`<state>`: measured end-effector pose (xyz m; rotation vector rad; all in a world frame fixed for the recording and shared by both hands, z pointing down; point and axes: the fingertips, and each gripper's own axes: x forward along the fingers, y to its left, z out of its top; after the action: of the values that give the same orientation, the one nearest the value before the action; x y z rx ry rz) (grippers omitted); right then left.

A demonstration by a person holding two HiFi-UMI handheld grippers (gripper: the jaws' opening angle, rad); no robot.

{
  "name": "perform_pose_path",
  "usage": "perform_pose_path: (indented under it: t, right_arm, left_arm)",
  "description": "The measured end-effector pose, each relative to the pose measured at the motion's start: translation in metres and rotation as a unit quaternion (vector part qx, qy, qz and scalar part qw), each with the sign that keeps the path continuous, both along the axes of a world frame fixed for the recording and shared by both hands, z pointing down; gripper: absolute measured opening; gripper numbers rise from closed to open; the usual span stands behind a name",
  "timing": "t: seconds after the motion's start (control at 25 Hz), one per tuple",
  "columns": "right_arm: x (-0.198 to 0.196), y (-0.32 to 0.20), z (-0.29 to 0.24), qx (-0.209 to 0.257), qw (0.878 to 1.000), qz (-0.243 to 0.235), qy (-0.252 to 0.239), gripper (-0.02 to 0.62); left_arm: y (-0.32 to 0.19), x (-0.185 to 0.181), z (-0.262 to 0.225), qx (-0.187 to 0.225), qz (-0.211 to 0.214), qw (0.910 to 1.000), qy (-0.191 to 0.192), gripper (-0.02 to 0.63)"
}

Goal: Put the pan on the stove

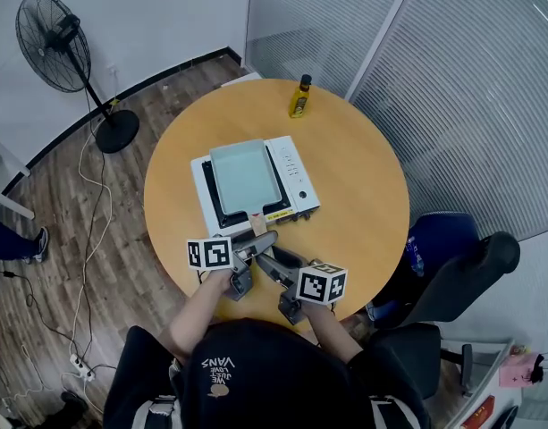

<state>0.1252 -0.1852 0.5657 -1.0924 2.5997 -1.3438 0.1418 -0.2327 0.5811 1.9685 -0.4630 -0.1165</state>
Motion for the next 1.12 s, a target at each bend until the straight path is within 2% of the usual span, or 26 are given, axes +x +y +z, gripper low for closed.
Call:
perform_pose_path:
  t: [0.72,0.96,1.12]
  right_arm:
    - [0.014,0.011,-0.005,0.015,0.993,0.114,0.034,0.206]
    - [0.019,0.020,-0.008,0.026,0.984,0.164,0.061,0.206]
    - [0.023,0.025,-0.015,0.028,0.976,0.201,0.075,0.206]
  left_arm:
    - [0.010,-0.056,-0.003,0.036,-0.012,0.9984,-0.042,0.325]
    - [0.017,-0.073,-0.009,0.047,-0.021,0.9972,-0.056,0.325]
    - [0.029,-0.080,-0.014,0.066,-0.005,0.9955,-0.068,0.324]
